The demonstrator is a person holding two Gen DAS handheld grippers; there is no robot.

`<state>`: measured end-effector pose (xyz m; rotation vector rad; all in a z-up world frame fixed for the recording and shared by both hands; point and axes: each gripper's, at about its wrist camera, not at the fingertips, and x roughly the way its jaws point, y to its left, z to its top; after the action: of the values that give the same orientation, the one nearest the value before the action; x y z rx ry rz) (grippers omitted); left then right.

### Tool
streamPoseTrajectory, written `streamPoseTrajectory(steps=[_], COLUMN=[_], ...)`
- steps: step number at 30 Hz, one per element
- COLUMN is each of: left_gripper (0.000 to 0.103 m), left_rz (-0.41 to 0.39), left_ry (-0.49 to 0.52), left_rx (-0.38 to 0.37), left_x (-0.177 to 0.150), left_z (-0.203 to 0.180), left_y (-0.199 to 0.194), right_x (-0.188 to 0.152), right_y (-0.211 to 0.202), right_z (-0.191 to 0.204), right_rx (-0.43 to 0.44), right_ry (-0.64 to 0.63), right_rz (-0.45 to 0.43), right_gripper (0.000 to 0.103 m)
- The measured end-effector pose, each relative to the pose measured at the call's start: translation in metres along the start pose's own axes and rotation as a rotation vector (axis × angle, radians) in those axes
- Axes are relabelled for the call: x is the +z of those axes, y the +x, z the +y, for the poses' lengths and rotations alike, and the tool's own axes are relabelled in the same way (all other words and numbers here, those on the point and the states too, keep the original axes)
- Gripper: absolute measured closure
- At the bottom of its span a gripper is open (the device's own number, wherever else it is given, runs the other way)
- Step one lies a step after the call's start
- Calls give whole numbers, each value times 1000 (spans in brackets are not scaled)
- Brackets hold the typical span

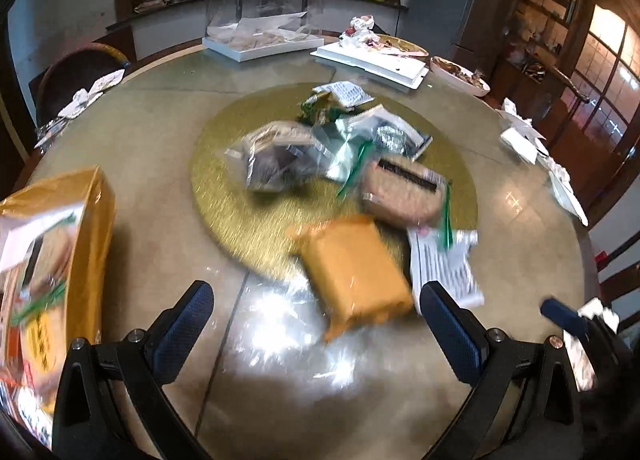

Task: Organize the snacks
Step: 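Grasp the yellow wrapped pack with left tool while right grasps the white printed sachet, then carry both packs into the white tray and open both tools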

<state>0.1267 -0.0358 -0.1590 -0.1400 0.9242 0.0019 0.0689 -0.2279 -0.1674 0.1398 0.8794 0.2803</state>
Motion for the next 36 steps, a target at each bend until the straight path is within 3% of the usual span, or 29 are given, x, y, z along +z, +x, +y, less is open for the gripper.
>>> streamPoseTrajectory(steps=[1, 2, 4, 6, 8, 11, 14, 19, 20, 26, 36], left_gripper=[1, 9, 33, 38, 59, 62, 63, 63, 63, 64, 65], left_rz=[21, 48, 102, 122, 110, 98, 91, 68, 60, 6, -51], left_ry=[6, 12, 26, 10, -9, -29, -43, -90, -100, -153, -196], left_rx=[-7, -3, 4, -29, -55, -65, -71, -92, -96, -130, -235], left_x=[6, 9, 10, 7, 0, -11, -21, -37, -41, -59, -93], left_z=[-3, -5, -8, -3, 4, 14, 23, 39, 41, 44, 41], left_y=[9, 17, 32, 36, 29, 17, 6, -9, -12, -33, -92], right_x=[2, 5, 9, 16, 21, 33, 46, 44, 41, 10, -40], right_y=[-1, 1, 6, 13, 16, 28, 48, 61, 60, 30, -43], right_z=[2, 4, 4, -1, -3, 0, 10, 28, 28, 28, 37], right_rx=[-7, -17, 15, 47, 86, 150, 138, 38, 43, 84, 271], right_ry=[-14, -28, -18, 28, 59, 106, 122, 76, 78, 63, 55], right_rz=[-2, 2, 22, 40, 51, 80, 125, 140, 136, 98, -25], right_gripper=[12, 13, 25, 27, 27, 27, 29, 70, 74, 83, 86])
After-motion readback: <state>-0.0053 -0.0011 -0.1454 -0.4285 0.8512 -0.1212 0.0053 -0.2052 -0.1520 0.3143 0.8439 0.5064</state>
